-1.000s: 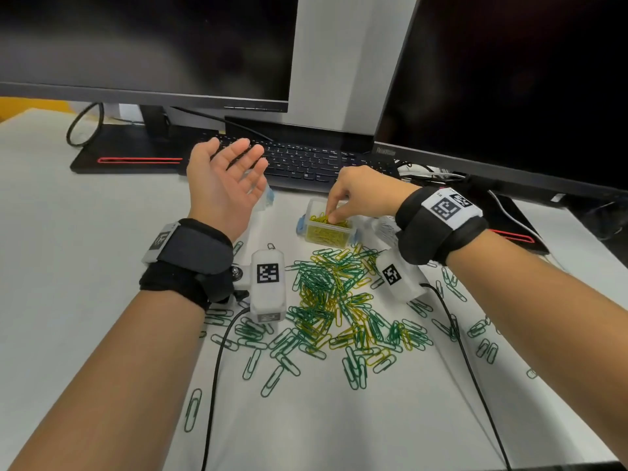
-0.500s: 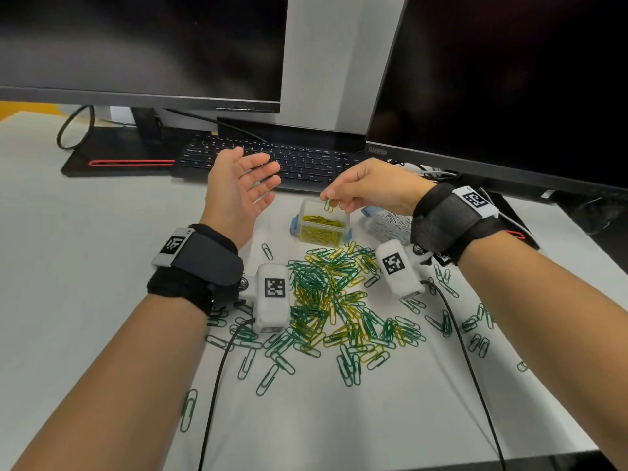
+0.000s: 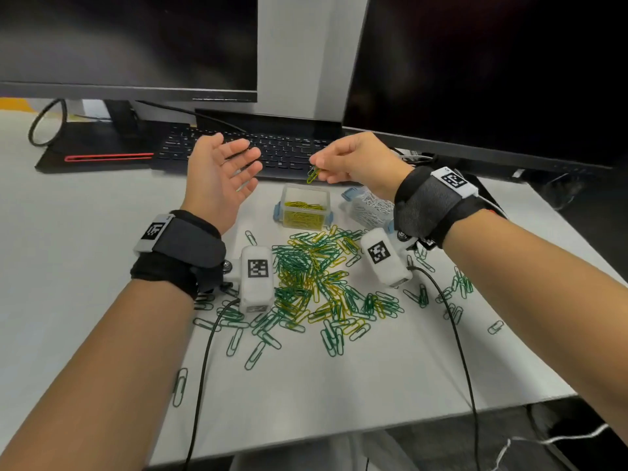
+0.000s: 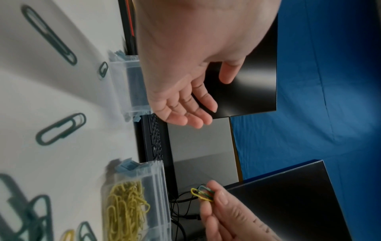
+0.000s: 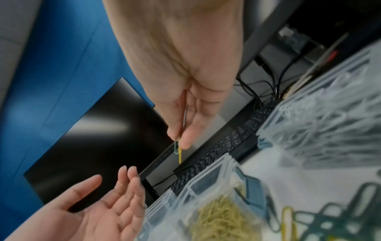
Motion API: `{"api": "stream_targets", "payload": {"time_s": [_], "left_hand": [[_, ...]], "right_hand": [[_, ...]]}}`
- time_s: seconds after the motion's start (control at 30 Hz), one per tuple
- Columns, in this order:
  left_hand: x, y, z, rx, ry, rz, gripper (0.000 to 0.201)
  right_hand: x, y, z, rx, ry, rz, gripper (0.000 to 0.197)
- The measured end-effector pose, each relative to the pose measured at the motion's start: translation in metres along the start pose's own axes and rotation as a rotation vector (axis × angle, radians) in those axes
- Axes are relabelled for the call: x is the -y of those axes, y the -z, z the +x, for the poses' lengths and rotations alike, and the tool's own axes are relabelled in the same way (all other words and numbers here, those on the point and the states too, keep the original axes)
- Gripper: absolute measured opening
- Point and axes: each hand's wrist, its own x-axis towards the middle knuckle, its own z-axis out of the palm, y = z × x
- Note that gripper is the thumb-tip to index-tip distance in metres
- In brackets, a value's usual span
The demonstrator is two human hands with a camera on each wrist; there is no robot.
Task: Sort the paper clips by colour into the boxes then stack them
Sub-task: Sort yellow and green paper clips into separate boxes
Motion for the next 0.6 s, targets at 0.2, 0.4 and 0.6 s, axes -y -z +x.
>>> {"api": "stream_targets", "payload": {"time_s": [0.2, 0.4, 0.6], "left_hand": [[0.011, -0.004, 0.006, 0.184, 0.096, 0.169, 0.010], [0.026, -0.012, -0.003, 0.281, 0.087, 0.405, 0.018], [0.021, -0.011, -0.004, 0.236, -0.009, 0.390, 0.007]], "right_hand": [[-0.003, -0.003, -0.009, 0.083, -0.061, 0.281, 0.017], [0.003, -0.017, -0.011, 0.142, -0.035, 0.436, 0.016], [0.005, -0.015, -0.010, 0.114, 0.010, 0.327, 0.017]]}}
